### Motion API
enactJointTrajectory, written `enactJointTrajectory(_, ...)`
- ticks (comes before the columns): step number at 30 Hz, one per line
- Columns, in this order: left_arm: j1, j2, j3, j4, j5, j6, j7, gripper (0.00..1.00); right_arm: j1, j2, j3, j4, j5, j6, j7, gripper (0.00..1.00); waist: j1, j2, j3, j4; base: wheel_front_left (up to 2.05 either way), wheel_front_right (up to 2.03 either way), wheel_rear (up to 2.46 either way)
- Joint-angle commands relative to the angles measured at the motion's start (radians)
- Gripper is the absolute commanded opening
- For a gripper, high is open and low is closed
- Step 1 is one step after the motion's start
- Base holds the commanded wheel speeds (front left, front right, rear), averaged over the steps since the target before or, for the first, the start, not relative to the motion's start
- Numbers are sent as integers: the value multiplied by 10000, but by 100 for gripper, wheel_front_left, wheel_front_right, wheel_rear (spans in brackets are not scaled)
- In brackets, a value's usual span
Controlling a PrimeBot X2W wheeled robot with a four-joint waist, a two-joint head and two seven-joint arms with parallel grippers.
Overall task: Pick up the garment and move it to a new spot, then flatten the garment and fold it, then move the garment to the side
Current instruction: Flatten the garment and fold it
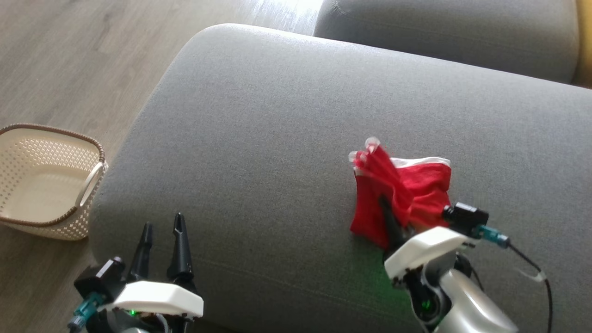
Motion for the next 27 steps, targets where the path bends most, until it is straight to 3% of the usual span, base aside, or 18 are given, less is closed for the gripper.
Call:
enactJointTrajectory(1,-230,7,401,-266,31,65,-53,100,77,106,404,-20,-67,-2,-93,82,0,0,-33,-39,0,0,0)
enactJointTrajectory(2,-217,7,393,-259,38,72,-53,100,80,106,510,72,-75,-2,-93,100,0,0,-45,-59,0,0,0)
enactJointTrajectory(16,-192,7,392,-162,59,60,-53,100,303,106,1214,-689,-156,-2,-93,100,0,0,-103,-371,0,0,0)
enactJointTrajectory(27,-167,7,424,-130,87,65,-53,100,432,106,3004,-507,850,-2,-69,100,0,0,-179,-327,0,0,0)
